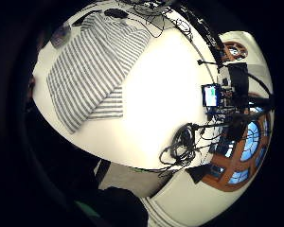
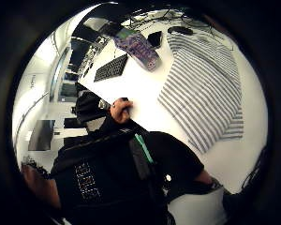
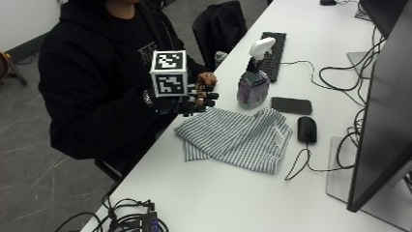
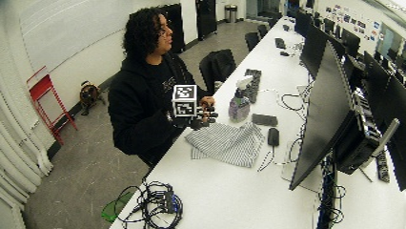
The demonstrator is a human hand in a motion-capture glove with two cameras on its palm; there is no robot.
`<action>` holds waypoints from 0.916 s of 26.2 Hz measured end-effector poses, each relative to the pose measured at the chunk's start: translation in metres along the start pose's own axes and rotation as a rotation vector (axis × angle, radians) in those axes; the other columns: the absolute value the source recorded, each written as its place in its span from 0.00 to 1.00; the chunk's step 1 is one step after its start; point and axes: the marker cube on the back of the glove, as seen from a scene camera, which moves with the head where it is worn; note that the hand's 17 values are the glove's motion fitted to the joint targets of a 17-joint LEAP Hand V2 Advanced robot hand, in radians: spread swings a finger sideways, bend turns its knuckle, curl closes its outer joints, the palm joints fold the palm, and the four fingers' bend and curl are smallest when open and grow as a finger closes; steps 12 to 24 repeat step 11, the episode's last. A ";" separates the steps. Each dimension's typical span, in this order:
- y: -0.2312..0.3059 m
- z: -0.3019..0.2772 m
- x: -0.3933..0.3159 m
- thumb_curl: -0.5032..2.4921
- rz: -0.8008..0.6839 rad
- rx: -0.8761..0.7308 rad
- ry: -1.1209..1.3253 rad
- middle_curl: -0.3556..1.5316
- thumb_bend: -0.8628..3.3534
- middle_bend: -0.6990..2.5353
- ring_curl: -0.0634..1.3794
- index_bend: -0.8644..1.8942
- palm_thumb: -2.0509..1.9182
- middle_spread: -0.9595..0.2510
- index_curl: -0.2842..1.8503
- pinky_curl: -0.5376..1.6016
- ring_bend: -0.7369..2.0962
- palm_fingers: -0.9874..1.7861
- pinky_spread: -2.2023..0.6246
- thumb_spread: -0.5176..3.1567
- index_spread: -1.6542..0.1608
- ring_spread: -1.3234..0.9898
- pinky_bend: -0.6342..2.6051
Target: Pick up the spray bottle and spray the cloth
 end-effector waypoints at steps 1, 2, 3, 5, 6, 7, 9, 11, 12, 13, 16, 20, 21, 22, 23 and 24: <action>0.004 0.002 -0.002 0.29 0.000 0.005 -0.002 0.38 0.20 0.28 0.28 0.36 0.61 0.71 0.26 0.41 0.41 0.43 0.85 0.42 0.69 0.53 0.26; 0.008 0.003 -0.003 0.29 -0.001 0.008 -0.005 0.38 0.20 0.28 0.28 0.36 0.61 0.71 0.26 0.41 0.41 0.43 0.85 0.42 0.69 0.53 0.26; 0.011 0.004 -0.005 0.29 -0.003 0.010 -0.010 0.38 0.20 0.28 0.28 0.36 0.61 0.71 0.26 0.41 0.41 0.43 0.85 0.42 0.69 0.53 0.26; 0.016 0.007 -0.009 0.29 -0.009 0.010 -0.022 0.38 0.20 0.28 0.28 0.36 0.61 0.70 0.26 0.41 0.40 0.43 0.85 0.43 0.69 0.53 0.26; 0.019 0.009 -0.011 0.29 -0.013 0.011 -0.027 0.38 0.20 0.28 0.27 0.36 0.61 0.70 0.26 0.41 0.40 0.43 0.85 0.43 0.69 0.53 0.26; 0.021 0.010 -0.013 0.29 -0.016 0.013 -0.032 0.38 0.20 0.28 0.27 0.36 0.61 0.70 0.26 0.41 0.40 0.43 0.85 0.43 0.69 0.53 0.26; 0.024 0.013 -0.017 0.29 -0.020 0.017 -0.040 0.38 0.20 0.28 0.27 0.37 0.61 0.70 0.26 0.41 0.40 0.44 0.85 0.43 0.69 0.53 0.26; 0.026 0.014 -0.018 0.28 -0.022 0.019 -0.045 0.38 0.20 0.28 0.27 0.37 0.61 0.70 0.26 0.41 0.40 0.44 0.85 0.43 0.69 0.53 0.26; 0.026 0.014 -0.018 0.28 -0.022 0.019 -0.045 0.38 0.20 0.28 0.27 0.37 0.61 0.70 0.26 0.41 0.40 0.44 0.85 0.43 0.69 0.53 0.26; 0.026 0.014 -0.018 0.28 -0.022 0.019 -0.045 0.38 0.20 0.28 0.27 0.37 0.61 0.70 0.26 0.41 0.40 0.44 0.85 0.43 0.69 0.53 0.26; 0.026 0.014 -0.018 0.28 -0.022 0.019 -0.045 0.38 0.20 0.28 0.27 0.37 0.61 0.70 0.26 0.41 0.40 0.44 0.85 0.43 0.69 0.53 0.26; 0.026 0.014 -0.018 0.28 -0.022 0.019 -0.045 0.38 0.20 0.28 0.27 0.37 0.61 0.70 0.26 0.41 0.40 0.44 0.85 0.43 0.69 0.53 0.26; 0.026 0.014 -0.018 0.28 -0.022 0.019 -0.045 0.38 0.20 0.28 0.27 0.37 0.61 0.70 0.26 0.41 0.40 0.44 0.85 0.43 0.69 0.53 0.26; 0.026 0.014 -0.018 0.28 -0.022 0.019 -0.045 0.38 0.20 0.28 0.27 0.37 0.61 0.70 0.26 0.41 0.40 0.44 0.85 0.43 0.69 0.53 0.26; 0.026 0.014 -0.018 0.28 -0.022 0.019 -0.045 0.38 0.20 0.28 0.27 0.37 0.61 0.70 0.26 0.41 0.40 0.44 0.85 0.43 0.69 0.53 0.26; 0.026 0.014 -0.018 0.28 -0.022 0.019 -0.045 0.38 0.20 0.28 0.27 0.37 0.61 0.70 0.26 0.41 0.40 0.44 0.85 0.43 0.69 0.53 0.26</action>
